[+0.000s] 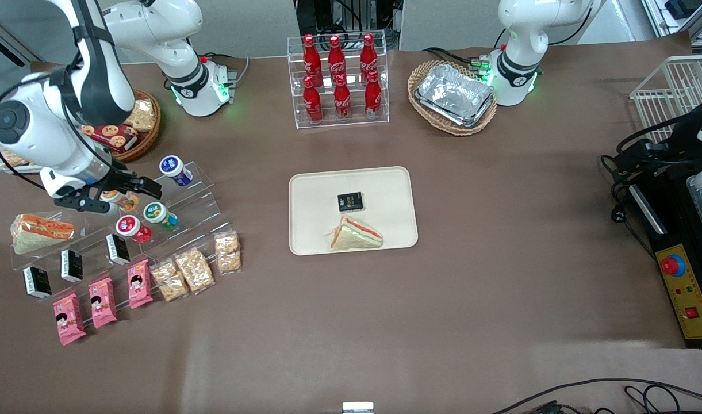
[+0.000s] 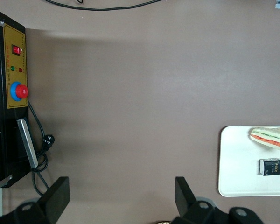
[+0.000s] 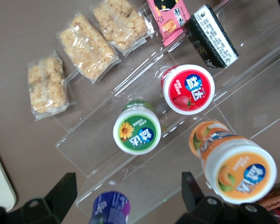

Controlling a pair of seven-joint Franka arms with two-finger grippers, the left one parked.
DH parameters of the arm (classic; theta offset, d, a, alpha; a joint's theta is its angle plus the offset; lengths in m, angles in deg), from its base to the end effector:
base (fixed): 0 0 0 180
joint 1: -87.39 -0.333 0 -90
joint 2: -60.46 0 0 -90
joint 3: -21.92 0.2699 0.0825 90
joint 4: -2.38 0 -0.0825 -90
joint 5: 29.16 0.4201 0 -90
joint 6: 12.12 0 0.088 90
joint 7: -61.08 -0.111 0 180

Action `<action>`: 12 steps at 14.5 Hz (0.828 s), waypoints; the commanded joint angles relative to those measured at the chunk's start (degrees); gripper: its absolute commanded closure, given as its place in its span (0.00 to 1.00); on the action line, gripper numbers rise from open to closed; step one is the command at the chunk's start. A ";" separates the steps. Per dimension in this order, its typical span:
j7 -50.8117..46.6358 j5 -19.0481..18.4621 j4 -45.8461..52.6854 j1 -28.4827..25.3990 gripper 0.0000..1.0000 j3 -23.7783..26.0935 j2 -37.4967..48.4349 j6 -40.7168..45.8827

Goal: Place green gum on tray

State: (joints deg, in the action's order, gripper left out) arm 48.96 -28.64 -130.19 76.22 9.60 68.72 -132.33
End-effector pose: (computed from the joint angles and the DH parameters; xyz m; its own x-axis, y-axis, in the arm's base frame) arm 0.5161 -0.0085 0.3246 0.9699 -0.2294 -0.0812 -0.2318 -0.9725 -0.0216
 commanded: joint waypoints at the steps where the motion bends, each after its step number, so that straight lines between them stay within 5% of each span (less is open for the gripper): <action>1: -0.89 2.72 -1.45 1.16 0.00 -0.16 -2.46 -5.02; 12: -11.17 2.46 -5.24 -0.25 0.00 0.28 -4.40 -11.97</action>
State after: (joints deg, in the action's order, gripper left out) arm 40.13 -26.93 -133.52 76.83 9.92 64.71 -141.77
